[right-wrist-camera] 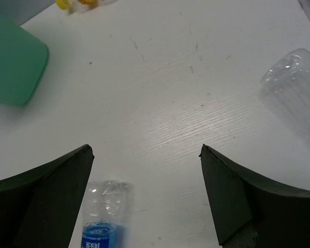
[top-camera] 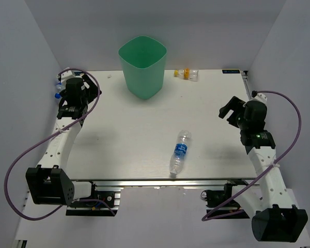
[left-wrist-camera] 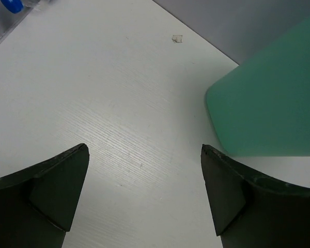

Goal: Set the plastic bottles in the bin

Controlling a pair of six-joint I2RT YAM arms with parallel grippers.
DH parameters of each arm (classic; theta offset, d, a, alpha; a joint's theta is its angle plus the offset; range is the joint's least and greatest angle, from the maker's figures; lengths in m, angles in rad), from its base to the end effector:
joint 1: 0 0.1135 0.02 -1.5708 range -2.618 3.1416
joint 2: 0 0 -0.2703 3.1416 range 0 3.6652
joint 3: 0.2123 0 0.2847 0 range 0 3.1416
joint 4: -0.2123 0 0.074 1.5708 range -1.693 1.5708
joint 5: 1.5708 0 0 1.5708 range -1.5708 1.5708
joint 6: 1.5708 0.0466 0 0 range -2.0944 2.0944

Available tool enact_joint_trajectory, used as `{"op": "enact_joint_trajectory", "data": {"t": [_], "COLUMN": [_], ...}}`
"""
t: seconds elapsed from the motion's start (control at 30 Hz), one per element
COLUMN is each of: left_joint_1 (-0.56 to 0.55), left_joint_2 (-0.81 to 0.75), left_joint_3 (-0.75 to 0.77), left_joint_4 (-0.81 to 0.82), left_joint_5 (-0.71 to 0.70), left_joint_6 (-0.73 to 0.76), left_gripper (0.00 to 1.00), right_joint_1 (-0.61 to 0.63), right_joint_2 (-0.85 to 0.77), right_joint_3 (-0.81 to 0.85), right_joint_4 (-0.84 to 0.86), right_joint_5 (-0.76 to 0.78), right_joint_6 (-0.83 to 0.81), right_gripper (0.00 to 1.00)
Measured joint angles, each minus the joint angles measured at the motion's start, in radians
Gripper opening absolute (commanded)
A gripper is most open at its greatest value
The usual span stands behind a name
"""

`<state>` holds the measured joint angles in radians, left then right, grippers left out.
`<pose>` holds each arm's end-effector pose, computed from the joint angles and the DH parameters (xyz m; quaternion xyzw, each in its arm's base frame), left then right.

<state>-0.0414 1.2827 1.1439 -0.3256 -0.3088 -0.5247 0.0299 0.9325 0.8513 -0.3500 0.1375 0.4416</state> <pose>0.3333 0.0004 0.3405 -0.2796 0.7970 -0.0194 0.5350 0.2504 0.0011 0.3176 0.2080 0.8147 0.0695 0.5368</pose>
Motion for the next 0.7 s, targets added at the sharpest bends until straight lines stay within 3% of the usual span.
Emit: {"op": "enact_joint_trajectory", "data": {"t": [0.23,0.47,0.7], "left_joint_1": [0.000,0.000,0.000], "left_joint_2": [0.000,0.000,0.000], "left_joint_3": [-0.014,-0.040,-0.040], "left_joint_4": [0.022,0.032,0.033], "left_joint_5": [0.017,0.019,0.002], "left_joint_6": [-0.005,-0.007,-0.003], "left_gripper": [0.98,0.98,0.98], "right_joint_1": [0.068,0.389,0.541], "right_joint_2": [-0.046,0.143,0.320], "right_joint_3": [-0.059,-0.056,-0.069], "right_joint_4": [0.029,-0.002,0.021], "right_joint_5": [-0.171,-0.117,-0.072], "right_joint_6": [-0.004,0.043,0.158], "right_gripper": [0.89,0.89,0.89]}}
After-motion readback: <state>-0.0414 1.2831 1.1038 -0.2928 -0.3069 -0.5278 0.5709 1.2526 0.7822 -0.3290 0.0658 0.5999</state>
